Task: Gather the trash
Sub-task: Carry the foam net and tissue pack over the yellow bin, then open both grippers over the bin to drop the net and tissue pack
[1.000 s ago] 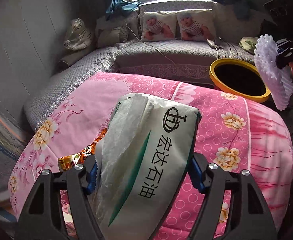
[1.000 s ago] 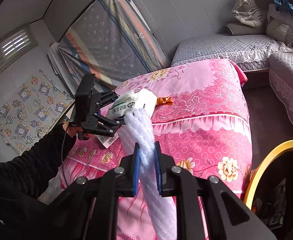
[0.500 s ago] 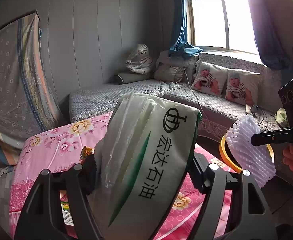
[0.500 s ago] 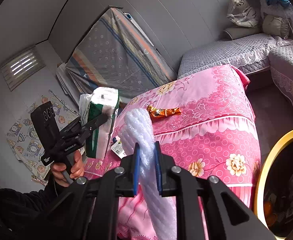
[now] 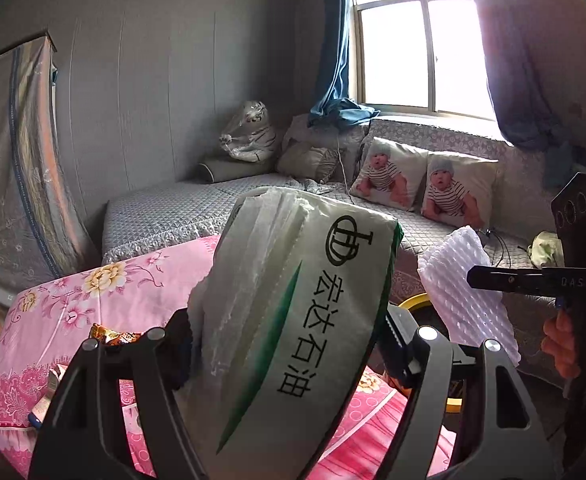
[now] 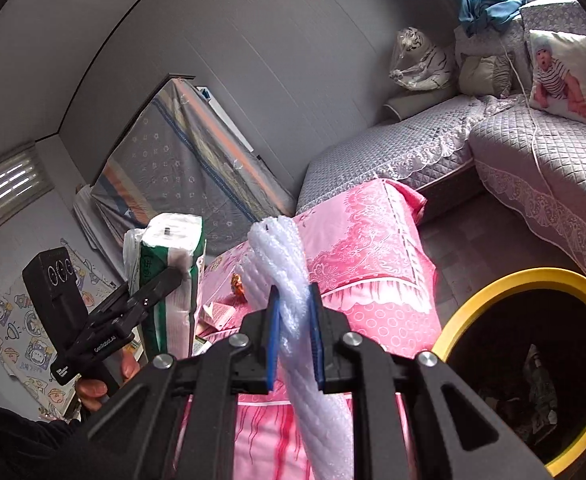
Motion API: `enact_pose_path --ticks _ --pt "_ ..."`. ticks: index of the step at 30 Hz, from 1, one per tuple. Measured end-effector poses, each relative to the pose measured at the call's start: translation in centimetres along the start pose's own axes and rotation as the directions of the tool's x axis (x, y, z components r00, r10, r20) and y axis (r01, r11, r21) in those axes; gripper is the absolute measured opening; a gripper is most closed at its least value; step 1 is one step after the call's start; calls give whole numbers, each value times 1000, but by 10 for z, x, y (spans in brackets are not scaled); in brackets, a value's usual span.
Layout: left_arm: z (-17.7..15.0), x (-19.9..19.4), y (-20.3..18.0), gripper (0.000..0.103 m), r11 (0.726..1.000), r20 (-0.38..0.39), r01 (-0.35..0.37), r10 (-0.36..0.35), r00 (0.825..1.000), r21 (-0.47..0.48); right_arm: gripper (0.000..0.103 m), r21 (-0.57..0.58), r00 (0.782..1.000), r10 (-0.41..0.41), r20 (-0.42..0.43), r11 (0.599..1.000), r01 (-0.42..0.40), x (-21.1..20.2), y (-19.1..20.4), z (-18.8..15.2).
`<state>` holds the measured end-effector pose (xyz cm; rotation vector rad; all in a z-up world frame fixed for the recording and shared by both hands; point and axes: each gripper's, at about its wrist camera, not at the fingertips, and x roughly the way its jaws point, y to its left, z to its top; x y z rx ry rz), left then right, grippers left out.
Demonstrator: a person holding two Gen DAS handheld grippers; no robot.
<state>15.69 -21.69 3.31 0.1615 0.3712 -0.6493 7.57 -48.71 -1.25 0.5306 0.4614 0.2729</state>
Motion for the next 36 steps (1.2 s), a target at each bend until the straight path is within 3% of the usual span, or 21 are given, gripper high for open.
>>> enact_pose_path --ticks 6,14,27,31,36 --pt "5 19 -36 69 998 -2 51 -51 999 34 12 55 994 -102 46 994 100 -17 -36 -2" --pt "7 47 -82 69 989 -16 123 -122 992 78 12 91 952 -297 75 953 290 -32 -75 -15" --pt "-2 87 -120 69 981 -57 164 -159 986 103 12 198 924 -381 35 909 367 -33 -134 -34" --pt "-7 100 -127 69 980 -73 178 -171 983 91 12 225 906 -424 22 885 409 -30 -147 -36" --pt "-14 123 -135 69 978 -112 200 -192 975 67 12 266 901 -433 0 869 418 -27 -161 -41"
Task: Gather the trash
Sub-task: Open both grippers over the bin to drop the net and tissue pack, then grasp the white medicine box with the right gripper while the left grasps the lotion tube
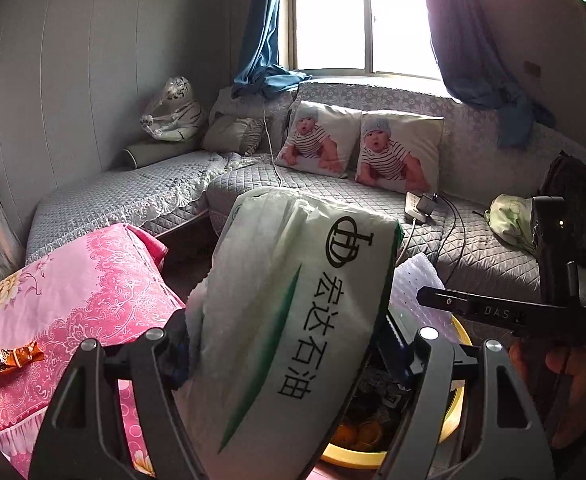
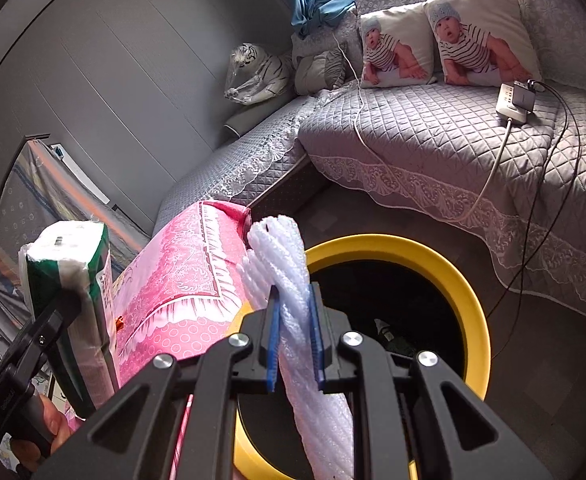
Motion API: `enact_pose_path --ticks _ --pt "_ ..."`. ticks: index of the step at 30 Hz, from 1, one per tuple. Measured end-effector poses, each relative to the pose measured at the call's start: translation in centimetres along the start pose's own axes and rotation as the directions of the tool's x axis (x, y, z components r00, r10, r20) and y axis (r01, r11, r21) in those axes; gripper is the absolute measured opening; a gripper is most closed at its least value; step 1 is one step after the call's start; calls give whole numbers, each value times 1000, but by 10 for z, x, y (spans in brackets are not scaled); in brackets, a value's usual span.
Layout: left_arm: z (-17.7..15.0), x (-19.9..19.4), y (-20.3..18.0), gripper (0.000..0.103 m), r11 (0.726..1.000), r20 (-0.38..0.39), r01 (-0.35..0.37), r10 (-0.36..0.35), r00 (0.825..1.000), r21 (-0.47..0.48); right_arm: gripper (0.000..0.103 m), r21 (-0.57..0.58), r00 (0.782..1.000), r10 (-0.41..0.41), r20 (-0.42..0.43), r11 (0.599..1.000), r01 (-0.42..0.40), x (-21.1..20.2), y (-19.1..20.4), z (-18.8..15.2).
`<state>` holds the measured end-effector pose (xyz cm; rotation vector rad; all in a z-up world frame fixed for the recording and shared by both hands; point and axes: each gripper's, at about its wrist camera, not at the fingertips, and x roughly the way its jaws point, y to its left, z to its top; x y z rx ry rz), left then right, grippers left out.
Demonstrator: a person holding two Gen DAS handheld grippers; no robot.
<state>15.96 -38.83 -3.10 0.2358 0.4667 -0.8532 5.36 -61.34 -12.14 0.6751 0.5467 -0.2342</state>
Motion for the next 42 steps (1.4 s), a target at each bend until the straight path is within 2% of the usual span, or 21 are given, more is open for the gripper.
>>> enact_pose_path --ticks 5,8,10,13,14,15,18,23,25,27,29,32,34,36,38,40,42 --pt "-3 22 -7 69 1000 -28 4 -4 1000 6 12 26 999 -34 -7 999 34 7 -10 -1" --pt "-5 34 -5 70 999 -53 27 -28 998 -22 13 44 998 -58 -17 997 59 11 -17 -2" --pt "-7 38 -1 72 998 -66 36 -39 997 -43 13 44 995 -103 -13 994 104 11 -20 -3" --pt "-12 37 8 77 996 -60 13 -18 998 -85 36 37 989 -145 -6 989 145 6 -22 -5" --pt "-12 34 12 83 995 -53 13 -18 998 -100 49 40 988 -151 10 988 151 2 -24 -5" --pt "-12 30 16 89 993 -45 8 -13 999 -115 54 44 987 -160 25 986 159 -3 -25 -5" --pt "-10 14 31 94 988 -2 -29 29 1000 -153 55 34 984 -172 53 985 170 -17 -25 -5" --pt "-5 -21 62 95 966 59 -85 102 993 -242 55 -52 988 -131 78 990 135 -30 0 -6" --pt "-4 -42 74 95 959 99 -106 136 986 -263 55 -139 994 -74 75 987 84 -30 24 -8" --pt "-7 -67 89 95 953 142 -139 182 973 -271 55 -267 998 -3 55 964 17 -28 58 -14" --pt "-12 -94 106 95 945 180 -182 235 955 -272 56 -398 995 97 0 913 -89 -22 101 -23" --pt "-28 -140 139 95 921 214 -255 323 922 -294 64 -532 961 241 -138 800 -277 -6 168 -43" --pt "-43 -172 165 95 894 224 -311 391 893 -322 64 -593 916 309 -257 698 -402 10 218 -62" --pt "-60 -204 192 95 852 218 -390 479 850 -350 64 -642 867 325 -378 583 -499 28 274 -88" --pt "-81 -235 220 95 789 185 -478 574 798 -387 64 -671 805 320 -500 446 -593 45 329 -120" --pt "-103 -262 250 95 736 130 -520 622 772 -433 64 -676 743 280 -608 308 -669 62 380 -156" --pt "-126 -285 279 95 678 68 -568 668 741 -467 66 -676 702 214 -679 190 -712 80 424 -192"
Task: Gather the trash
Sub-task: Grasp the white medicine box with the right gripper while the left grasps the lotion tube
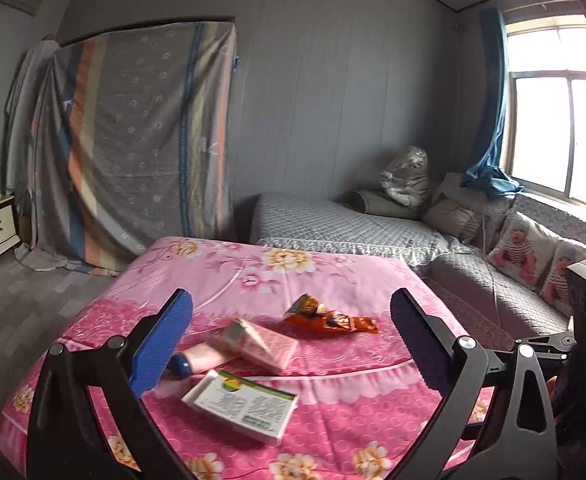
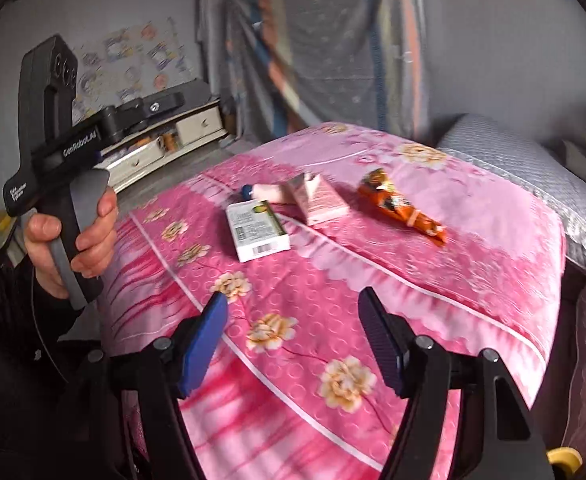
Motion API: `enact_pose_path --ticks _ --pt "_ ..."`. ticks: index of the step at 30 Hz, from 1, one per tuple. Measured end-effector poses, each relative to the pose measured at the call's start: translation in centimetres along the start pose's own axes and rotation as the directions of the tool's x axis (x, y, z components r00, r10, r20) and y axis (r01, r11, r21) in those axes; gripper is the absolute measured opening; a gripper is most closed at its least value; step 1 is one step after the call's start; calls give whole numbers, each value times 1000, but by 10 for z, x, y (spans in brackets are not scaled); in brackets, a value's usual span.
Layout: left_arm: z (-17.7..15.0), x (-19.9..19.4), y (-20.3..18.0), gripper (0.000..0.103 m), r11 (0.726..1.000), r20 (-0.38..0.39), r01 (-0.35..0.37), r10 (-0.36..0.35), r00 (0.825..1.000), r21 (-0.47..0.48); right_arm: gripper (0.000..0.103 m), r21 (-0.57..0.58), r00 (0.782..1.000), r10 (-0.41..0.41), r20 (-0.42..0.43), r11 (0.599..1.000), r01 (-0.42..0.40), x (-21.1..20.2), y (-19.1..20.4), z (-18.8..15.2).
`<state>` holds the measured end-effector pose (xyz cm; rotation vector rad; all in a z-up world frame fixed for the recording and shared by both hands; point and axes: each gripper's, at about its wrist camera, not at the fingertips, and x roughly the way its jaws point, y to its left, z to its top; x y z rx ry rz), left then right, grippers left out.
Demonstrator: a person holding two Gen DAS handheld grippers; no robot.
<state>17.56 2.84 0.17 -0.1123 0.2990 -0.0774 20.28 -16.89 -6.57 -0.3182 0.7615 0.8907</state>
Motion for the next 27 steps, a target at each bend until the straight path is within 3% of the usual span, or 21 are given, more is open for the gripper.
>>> enact_pose_path --ticks 3,7,13,19,20,27 --pt "-8 3 56 95 991 -59 -116 112 992 -62 68 -111 992 27 -119 993 -40 60 18 36" --pt "-20 -3 113 95 968 -83 -177 164 983 -180 70 -169 970 44 -240 982 -86 118 26 62" --pt "-35 5 149 95 955 -133 -212 188 973 -207 73 -219 935 -32 -354 974 -50 175 23 75" --pt "-45 27 149 95 973 -209 -184 153 966 -137 74 -197 906 -52 -421 980 -36 208 15 72" --pt "-47 32 146 95 979 -222 -169 140 965 -118 63 -164 905 -33 -424 986 -40 210 13 73" --pt "-50 72 114 95 996 -308 -34 56 950 76 63 29 949 77 -306 997 -71 159 -15 71"
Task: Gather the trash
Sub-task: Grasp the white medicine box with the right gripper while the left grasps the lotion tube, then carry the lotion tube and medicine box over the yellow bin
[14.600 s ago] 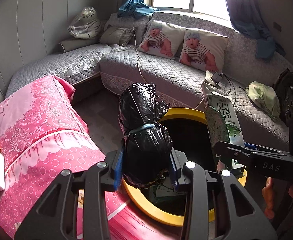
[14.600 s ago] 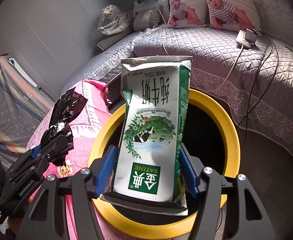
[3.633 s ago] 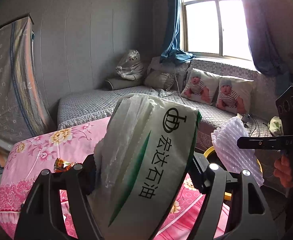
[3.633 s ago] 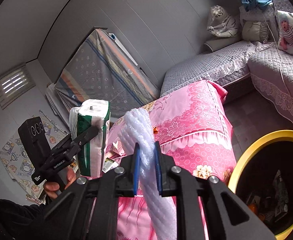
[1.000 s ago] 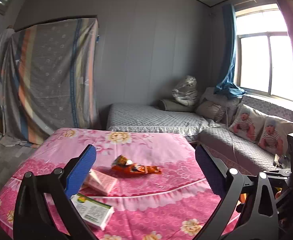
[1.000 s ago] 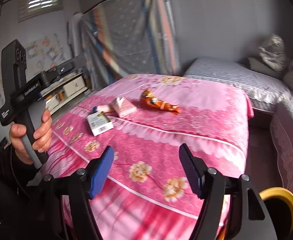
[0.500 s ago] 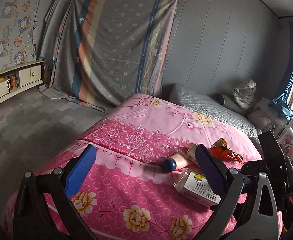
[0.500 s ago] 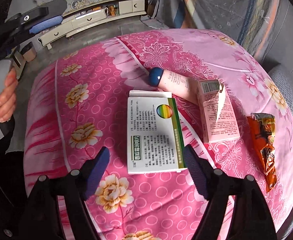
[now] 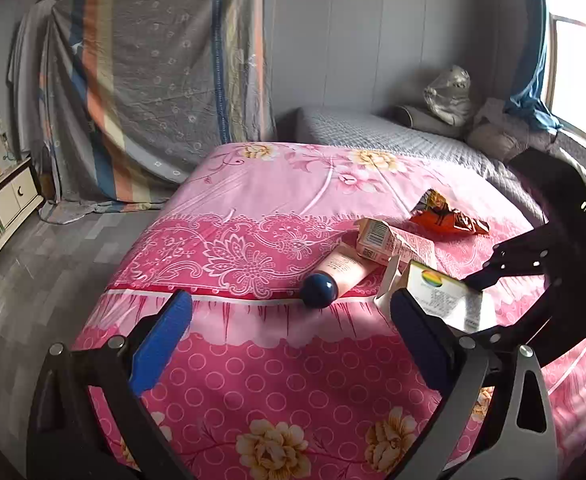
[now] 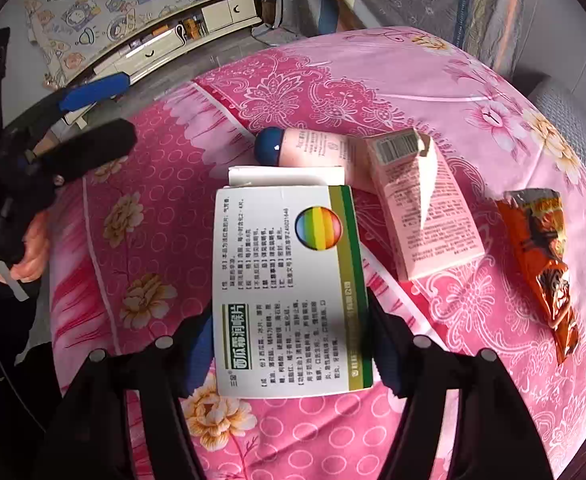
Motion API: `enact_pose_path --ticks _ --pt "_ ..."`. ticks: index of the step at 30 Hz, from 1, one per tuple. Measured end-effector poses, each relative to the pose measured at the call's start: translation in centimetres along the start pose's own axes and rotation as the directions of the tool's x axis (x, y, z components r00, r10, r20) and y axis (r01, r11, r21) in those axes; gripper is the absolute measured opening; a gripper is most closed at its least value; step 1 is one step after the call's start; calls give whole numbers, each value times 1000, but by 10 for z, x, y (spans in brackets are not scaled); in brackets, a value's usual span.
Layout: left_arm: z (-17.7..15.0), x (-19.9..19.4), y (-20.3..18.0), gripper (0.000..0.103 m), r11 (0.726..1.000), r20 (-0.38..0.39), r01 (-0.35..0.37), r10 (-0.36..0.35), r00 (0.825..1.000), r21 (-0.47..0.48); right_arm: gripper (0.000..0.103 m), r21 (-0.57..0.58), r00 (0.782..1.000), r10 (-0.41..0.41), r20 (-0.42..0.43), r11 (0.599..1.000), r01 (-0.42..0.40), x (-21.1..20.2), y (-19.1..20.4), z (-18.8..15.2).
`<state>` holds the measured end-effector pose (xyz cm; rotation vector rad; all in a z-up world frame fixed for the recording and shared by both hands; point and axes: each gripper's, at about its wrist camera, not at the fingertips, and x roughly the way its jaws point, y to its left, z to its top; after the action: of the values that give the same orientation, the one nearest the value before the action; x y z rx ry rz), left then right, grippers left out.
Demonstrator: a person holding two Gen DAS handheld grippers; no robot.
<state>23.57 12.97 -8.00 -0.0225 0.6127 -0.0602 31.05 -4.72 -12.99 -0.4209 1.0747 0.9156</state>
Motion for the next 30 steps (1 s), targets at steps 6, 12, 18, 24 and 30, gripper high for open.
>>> enact_pose_path --ticks 6,12,18,24,30 --pt "10 54 -5 94 996 -128 71 -65 990 45 63 145 988 58 140 986 -78 -61 -26 -36" --pt "15 91 -3 94 991 -224 112 -92 970 77 63 210 969 72 236 970 -123 -98 -32 -65" --pt "15 115 -13 78 980 -303 152 -107 947 129 63 239 955 75 287 960 -147 -116 -28 -79" --pt "14 126 -20 40 977 -338 153 -97 936 145 63 259 950 85 302 951 -168 -120 -25 -86" --pt "19 101 -17 33 975 -296 167 -119 948 143 63 270 938 104 331 942 -200 -129 -17 -97"
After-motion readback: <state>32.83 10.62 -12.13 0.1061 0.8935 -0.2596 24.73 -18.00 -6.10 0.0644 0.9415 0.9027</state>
